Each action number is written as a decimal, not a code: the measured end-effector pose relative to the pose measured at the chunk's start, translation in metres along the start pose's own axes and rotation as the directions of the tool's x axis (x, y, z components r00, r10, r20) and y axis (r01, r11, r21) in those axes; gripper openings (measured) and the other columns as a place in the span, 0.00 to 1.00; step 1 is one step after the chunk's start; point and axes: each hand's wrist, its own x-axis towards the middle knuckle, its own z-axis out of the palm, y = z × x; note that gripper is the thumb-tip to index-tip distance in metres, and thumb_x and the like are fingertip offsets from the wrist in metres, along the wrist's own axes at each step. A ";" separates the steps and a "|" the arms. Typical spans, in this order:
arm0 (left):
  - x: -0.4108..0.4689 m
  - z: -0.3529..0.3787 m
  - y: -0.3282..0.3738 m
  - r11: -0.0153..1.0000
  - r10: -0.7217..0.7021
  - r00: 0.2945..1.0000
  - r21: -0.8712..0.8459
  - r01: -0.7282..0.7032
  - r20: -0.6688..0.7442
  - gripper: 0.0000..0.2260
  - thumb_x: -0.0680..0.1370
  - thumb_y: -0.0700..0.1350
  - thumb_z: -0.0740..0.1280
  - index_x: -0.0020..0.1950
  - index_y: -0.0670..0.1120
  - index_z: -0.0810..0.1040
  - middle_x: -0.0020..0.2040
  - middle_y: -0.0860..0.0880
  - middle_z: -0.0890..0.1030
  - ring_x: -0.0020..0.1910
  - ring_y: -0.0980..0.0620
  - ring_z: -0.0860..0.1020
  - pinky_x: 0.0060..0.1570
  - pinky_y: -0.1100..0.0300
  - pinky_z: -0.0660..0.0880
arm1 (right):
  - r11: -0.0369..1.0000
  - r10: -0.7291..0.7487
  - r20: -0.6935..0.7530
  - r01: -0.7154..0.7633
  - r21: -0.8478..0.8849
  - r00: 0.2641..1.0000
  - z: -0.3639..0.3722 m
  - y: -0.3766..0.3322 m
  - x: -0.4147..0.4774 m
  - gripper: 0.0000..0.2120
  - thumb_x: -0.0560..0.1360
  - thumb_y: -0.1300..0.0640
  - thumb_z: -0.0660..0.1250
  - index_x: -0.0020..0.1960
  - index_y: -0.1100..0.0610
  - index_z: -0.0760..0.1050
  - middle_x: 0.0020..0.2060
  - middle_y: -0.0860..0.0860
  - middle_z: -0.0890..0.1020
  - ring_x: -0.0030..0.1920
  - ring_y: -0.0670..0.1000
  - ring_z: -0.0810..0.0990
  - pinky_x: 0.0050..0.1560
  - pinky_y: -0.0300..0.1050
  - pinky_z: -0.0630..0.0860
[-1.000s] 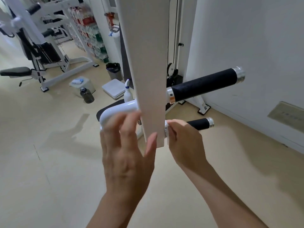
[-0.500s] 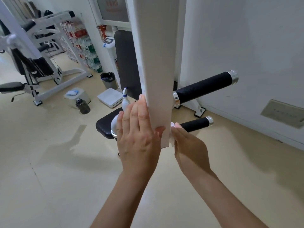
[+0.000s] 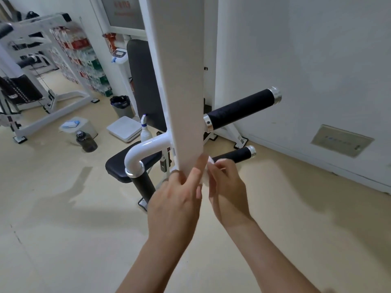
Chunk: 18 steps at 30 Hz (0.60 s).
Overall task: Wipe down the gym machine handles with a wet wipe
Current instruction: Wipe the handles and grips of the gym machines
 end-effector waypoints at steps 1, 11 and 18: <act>0.002 -0.002 -0.001 0.999 -0.002 1.000 0.033 0.002 -0.006 0.26 0.73 0.49 0.67 0.69 0.59 0.64 0.38 0.50 0.75 0.31 0.47 0.75 0.25 0.57 0.69 | 0.997 -0.060 -0.027 0.059 -0.040 0.998 0.000 0.002 -0.005 0.12 0.77 0.42 0.62 0.40 0.47 0.72 0.34 0.44 0.78 0.38 0.47 0.77 0.45 0.49 0.75; 0.011 0.000 0.002 0.989 0.125 0.986 0.060 -0.132 0.112 0.26 0.70 0.47 0.72 0.67 0.51 0.71 0.31 0.52 0.76 0.26 0.49 0.75 0.21 0.61 0.66 | 0.965 -0.076 -0.051 0.061 -0.254 0.996 0.000 0.003 0.002 0.16 0.78 0.40 0.59 0.39 0.51 0.69 0.32 0.44 0.74 0.31 0.42 0.73 0.35 0.37 0.67; 0.011 0.009 0.005 0.984 0.127 0.982 0.106 -0.142 0.137 0.29 0.73 0.46 0.68 0.73 0.49 0.65 0.34 0.51 0.77 0.27 0.47 0.76 0.22 0.58 0.68 | 0.989 0.105 -0.097 -0.114 -0.091 0.990 0.009 0.000 0.031 0.10 0.79 0.50 0.60 0.44 0.53 0.75 0.40 0.47 0.75 0.36 0.46 0.72 0.38 0.33 0.65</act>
